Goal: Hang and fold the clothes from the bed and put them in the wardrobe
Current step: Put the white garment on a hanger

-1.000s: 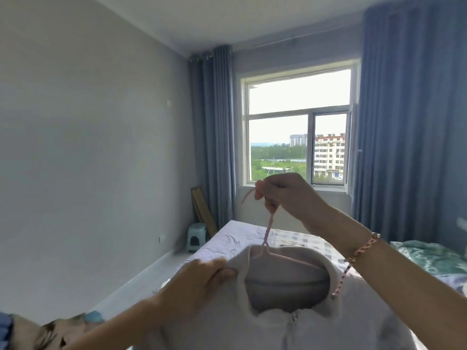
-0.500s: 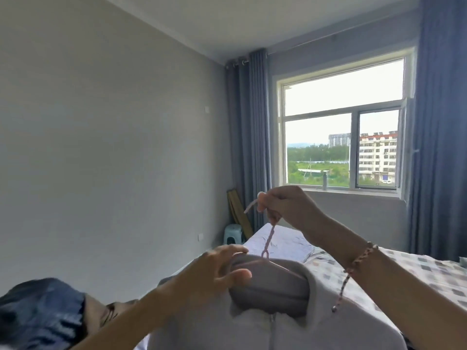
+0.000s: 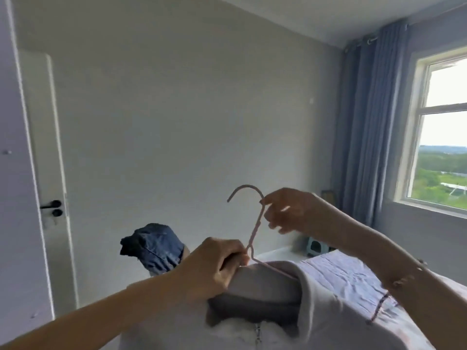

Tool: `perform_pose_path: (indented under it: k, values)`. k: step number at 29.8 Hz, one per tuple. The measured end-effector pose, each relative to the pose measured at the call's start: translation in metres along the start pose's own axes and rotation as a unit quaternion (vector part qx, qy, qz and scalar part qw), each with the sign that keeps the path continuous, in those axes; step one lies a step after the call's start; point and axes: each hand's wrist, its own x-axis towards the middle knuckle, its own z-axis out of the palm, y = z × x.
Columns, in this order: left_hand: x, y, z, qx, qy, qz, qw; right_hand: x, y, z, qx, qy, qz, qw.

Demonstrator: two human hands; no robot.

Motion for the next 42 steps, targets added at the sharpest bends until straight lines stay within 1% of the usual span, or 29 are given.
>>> perform_pose_path:
  k: [1,2,3,4,6,8,10,12,14,15,17,18,19,21,23,24,25,26,27,28,29,30,33,36,37,40,42]
  values:
    - [-0.008,0.0,-0.013,0.021,0.019,-0.024,0.999,-0.002,0.004,0.006,-0.074,-0.057,0.016,0.995]
    - [-0.019,0.0,-0.029,0.044,0.054,-0.048,0.996,-0.002,0.007,0.017,-0.141,-0.107,0.019,0.984]
    - [-0.025,-0.003,-0.042,0.06,0.094,-0.056,0.992,-0.005,0.007,0.028,-0.194,-0.129,0.008,0.972]
    - [-0.042,-0.004,-0.062,0.092,0.126,-0.077,0.985,0.002,0.004,0.05,-0.228,-0.13,-0.034,0.964]
    - [-0.058,-0.009,-0.088,0.14,0.135,-0.087,0.977,0.012,0.001,0.076,-0.24,-0.053,-0.111,0.963]
    - [-0.085,-0.008,-0.118,0.214,0.148,-0.112,0.959,0.032,-0.019,0.107,-0.176,-0.016,-0.181,0.967]
    - [-0.113,-0.006,-0.146,0.262,0.177,-0.14,0.939,0.05,-0.042,0.139,-0.103,-0.02,-0.218,0.97]
    - [-0.142,-0.01,-0.177,0.266,0.2,-0.177,0.926,0.065,-0.064,0.17,-0.021,-0.003,-0.218,0.976]
    - [-0.185,-0.01,-0.214,0.273,0.191,-0.266,0.904,0.084,-0.087,0.213,0.054,0.035,-0.206,0.976]
    - [-0.192,-0.015,-0.22,0.255,0.186,-0.311,0.896,0.089,-0.087,0.216,0.072,0.044,-0.184,0.979]
    - [-0.256,-0.012,-0.251,0.231,0.209,-0.411,0.856,0.099,-0.119,0.269,0.117,-0.005,-0.199,0.973]
    - [-0.268,-0.017,-0.252,0.196,0.21,-0.43,0.856,0.1,-0.121,0.275,0.117,-0.002,-0.193,0.974]
    - [-0.29,-0.014,-0.259,0.181,0.219,-0.445,0.85,0.103,-0.134,0.295,0.119,-0.018,-0.191,0.974]
    - [-0.322,-0.012,-0.27,0.206,0.219,-0.453,0.839,0.104,-0.154,0.328,0.129,-0.052,-0.2,0.97]
    - [-0.354,-0.017,-0.296,0.287,0.21,-0.477,0.804,0.105,-0.181,0.362,0.147,-0.14,-0.206,0.957]
    - [-0.368,-0.021,-0.313,0.329,0.201,-0.497,0.777,0.103,-0.198,0.375,0.162,-0.2,-0.208,0.944]
    - [-0.376,-0.026,-0.326,0.357,0.196,-0.516,0.754,0.103,-0.211,0.381,0.175,-0.26,-0.202,0.928]
    - [-0.384,-0.03,-0.344,0.368,0.197,-0.534,0.735,0.103,-0.228,0.39,0.197,-0.323,-0.198,0.904]
    - [-0.39,-0.035,-0.36,0.377,0.199,-0.544,0.722,0.104,-0.243,0.399,0.217,-0.375,-0.185,0.882]
    - [-0.396,-0.038,-0.376,0.389,0.192,-0.554,0.711,0.104,-0.258,0.409,0.238,-0.411,-0.177,0.862]
    - [-0.391,-0.042,-0.384,0.402,0.186,-0.556,0.703,0.104,-0.264,0.41,0.244,-0.419,-0.173,0.857]
    - [-0.396,-0.042,-0.399,0.424,0.189,-0.561,0.686,0.105,-0.279,0.422,0.253,-0.419,-0.174,0.854]
    - [-0.413,-0.041,-0.441,0.494,0.185,-0.572,0.629,0.109,-0.321,0.456,0.295,-0.38,-0.156,0.863]
    - [-0.439,-0.03,-0.475,0.525,0.165,-0.61,0.57,0.108,-0.361,0.492,0.334,-0.378,-0.156,0.849]
    - [-0.445,-0.028,-0.481,0.524,0.169,-0.617,0.562,0.106,-0.368,0.498,0.347,-0.373,-0.153,0.847]
    - [-0.471,-0.01,-0.513,0.519,0.218,-0.65,0.51,0.101,-0.408,0.535,0.388,-0.383,-0.159,0.823]
    - [-0.484,0.001,-0.532,0.498,0.266,-0.663,0.492,0.096,-0.435,0.555,0.419,-0.393,-0.165,0.801]
